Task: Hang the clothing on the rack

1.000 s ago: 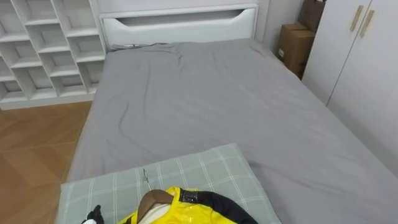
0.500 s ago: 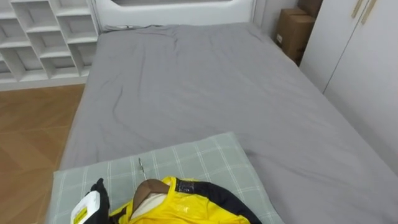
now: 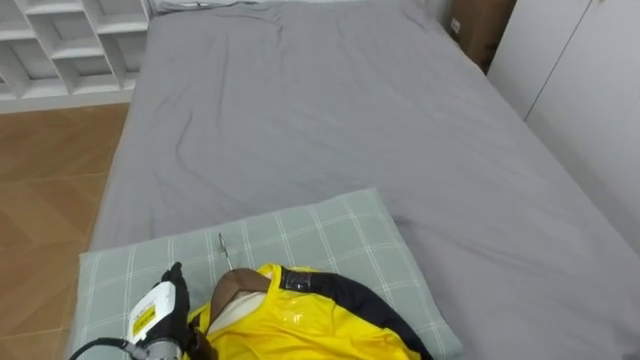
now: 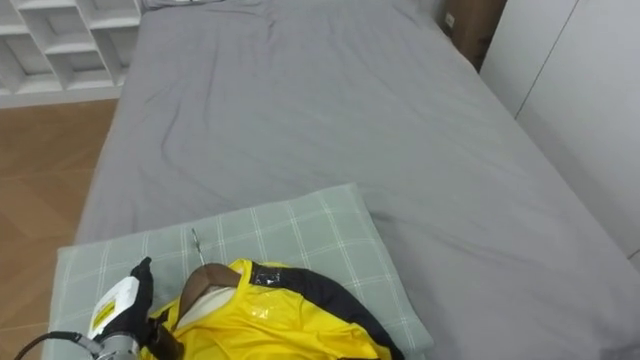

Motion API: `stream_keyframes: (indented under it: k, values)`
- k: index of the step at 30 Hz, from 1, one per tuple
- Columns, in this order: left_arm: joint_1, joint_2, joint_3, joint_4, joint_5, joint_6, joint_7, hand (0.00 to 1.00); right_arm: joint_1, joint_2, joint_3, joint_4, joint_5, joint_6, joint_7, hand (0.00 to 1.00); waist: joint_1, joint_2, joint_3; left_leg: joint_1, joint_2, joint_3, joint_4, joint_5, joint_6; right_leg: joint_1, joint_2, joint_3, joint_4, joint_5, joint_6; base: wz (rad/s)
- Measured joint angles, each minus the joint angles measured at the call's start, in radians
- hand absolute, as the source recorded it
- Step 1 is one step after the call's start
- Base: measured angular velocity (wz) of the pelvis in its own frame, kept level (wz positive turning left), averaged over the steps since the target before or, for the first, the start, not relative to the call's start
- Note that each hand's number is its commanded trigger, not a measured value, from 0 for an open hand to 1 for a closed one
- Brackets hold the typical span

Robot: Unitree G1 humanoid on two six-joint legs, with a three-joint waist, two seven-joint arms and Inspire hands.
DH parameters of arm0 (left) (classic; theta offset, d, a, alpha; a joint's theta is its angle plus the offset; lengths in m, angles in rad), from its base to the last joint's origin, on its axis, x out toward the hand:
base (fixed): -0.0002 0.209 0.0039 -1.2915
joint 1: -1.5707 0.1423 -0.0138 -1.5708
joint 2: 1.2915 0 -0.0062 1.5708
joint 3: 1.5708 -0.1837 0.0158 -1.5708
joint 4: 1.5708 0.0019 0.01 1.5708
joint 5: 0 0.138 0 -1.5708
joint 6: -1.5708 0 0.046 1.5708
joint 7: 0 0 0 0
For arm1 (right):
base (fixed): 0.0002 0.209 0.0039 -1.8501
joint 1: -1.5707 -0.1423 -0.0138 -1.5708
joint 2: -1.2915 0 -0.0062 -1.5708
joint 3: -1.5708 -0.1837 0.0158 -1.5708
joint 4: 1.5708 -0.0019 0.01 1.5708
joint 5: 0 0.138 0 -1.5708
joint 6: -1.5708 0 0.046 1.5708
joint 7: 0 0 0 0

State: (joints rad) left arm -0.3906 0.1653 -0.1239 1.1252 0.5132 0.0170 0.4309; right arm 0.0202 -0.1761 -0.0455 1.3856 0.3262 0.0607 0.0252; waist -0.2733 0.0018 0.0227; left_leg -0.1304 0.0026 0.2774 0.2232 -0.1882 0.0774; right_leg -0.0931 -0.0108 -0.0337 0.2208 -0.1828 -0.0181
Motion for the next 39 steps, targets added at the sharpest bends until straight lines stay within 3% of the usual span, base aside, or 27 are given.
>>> stream_keyframes:
  k: [14, 20, 34, 39]
  values:
    - [-0.013, 0.009, -0.059, 0.029, 0.001, -0.023, -0.005, 0.0, -0.019, -0.003, 0.066, -0.011, 0.027, -0.02, 0.01, 0.0, -0.002, -0.005, 0.0031, -0.071, 0.002, 0.004, 0.014, 0.001, 0.0, -0.07, -0.001, -0.002, 0.008, 0.001, -0.001, 0.0]
    - [-0.013, 0.009, -0.068, 0.036, 0.001, -0.034, -0.004, 0.0, -0.034, -0.003, 0.103, -0.014, 0.067, -0.05, 0.021, 0.0, -0.001, -0.009, 0.0056, -0.07, 0.002, 0.004, 0.015, 0.001, 0.0, -0.07, -0.002, -0.005, 0.011, 0.001, -0.001, 0.0]
    - [-0.013, 0.012, -0.065, 0.053, -0.024, -0.046, -0.01, 0.0, -0.039, -0.004, 0.113, -0.011, 0.108, -0.05, 0.045, 0.0, 0.002, -0.016, 0.0084, -0.087, 0.006, 0.014, 0.017, 0.003, 0.001, -0.101, 0.0, -0.002, 0.035, 0.001, -0.002, -0.01]
    - [-0.013, 0.012, -0.056, 0.074, -0.03, -0.051, -0.011, 0.0, -0.037, -0.003, 0.113, -0.009, 0.11, -0.049, 0.056, 0.0, 0.003, -0.032, 0.0072, -0.085, 0.007, 0.023, 0.018, 0.003, 0.001, -0.103, 0.0, 0.003, 0.038, 0.001, -0.002, -0.04]
